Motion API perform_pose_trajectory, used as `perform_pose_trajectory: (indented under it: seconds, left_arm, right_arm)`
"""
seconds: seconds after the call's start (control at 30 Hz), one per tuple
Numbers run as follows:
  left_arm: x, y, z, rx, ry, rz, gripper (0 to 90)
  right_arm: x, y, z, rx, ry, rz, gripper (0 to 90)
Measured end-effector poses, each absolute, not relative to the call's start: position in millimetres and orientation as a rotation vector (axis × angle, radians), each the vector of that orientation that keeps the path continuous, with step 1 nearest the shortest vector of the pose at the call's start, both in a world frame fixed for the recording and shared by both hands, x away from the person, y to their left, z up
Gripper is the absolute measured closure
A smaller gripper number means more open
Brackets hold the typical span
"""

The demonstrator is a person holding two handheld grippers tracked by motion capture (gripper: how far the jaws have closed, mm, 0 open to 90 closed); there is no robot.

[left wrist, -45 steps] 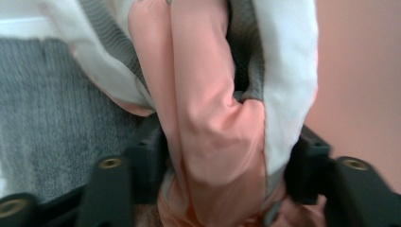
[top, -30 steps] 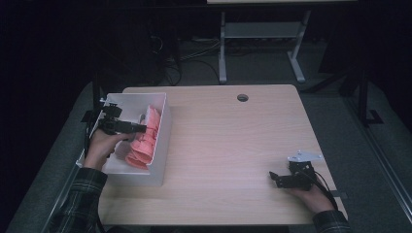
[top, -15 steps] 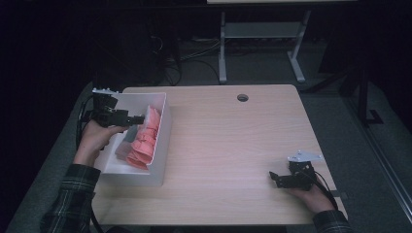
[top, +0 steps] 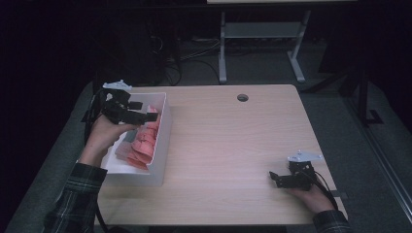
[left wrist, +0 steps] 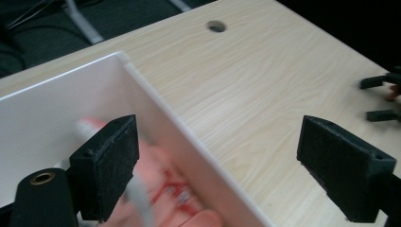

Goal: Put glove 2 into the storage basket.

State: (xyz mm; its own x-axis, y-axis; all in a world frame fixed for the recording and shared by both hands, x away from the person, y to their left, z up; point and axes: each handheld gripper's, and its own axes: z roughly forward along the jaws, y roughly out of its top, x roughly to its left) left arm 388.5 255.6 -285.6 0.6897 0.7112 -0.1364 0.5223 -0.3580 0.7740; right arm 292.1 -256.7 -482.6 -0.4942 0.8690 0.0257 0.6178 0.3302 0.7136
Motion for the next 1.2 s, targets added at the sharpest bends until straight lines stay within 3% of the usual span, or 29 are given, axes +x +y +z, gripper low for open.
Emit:
perform_pose_trajectory:
  seconds: [0.67,1.2]
  left_arm:
    - [363,157,-305,2.124,0.757,0.209,13.3]
    - [337,103,-373,2.195,0.643,0.212,13.6]
  right_arm:
    - [292,-256,-482,1.324,2.238,0.959,8.2]
    - [292,-257,-482,1.323,2.238,0.959,8.1]
